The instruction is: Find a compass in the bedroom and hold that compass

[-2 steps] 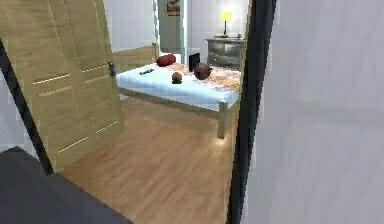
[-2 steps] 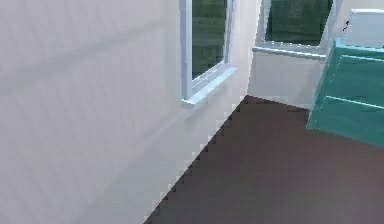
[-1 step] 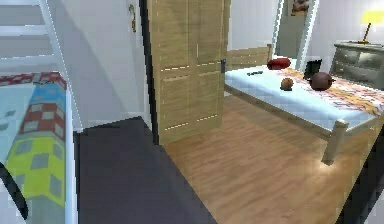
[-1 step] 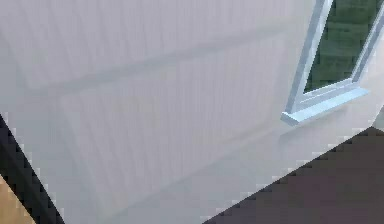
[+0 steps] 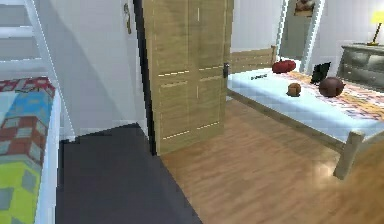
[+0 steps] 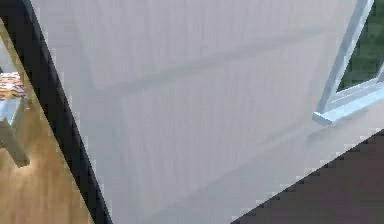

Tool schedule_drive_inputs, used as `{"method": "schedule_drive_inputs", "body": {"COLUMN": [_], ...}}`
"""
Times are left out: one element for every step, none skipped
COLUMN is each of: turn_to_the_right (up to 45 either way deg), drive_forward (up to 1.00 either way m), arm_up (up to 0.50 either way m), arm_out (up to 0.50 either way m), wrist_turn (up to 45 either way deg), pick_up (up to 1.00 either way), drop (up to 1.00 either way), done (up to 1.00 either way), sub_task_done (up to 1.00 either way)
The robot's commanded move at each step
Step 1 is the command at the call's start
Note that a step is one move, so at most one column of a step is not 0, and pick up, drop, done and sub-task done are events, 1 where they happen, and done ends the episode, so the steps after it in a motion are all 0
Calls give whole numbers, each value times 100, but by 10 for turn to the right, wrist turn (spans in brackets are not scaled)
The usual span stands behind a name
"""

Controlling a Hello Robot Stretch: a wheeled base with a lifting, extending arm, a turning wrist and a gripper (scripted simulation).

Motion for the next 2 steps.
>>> {"method": "schedule_drive_inputs", "body": {"turn_to_the_right": [150, 0], "drive_forward": [0, 40], "arm_up": [0, 0], "arm_out": [0, 0], "wrist_turn": [0, 0], "pick_up": [0, 0], "drop": [0, 0], "done": [0, 0], "sub_task_done": [0, 0]}}
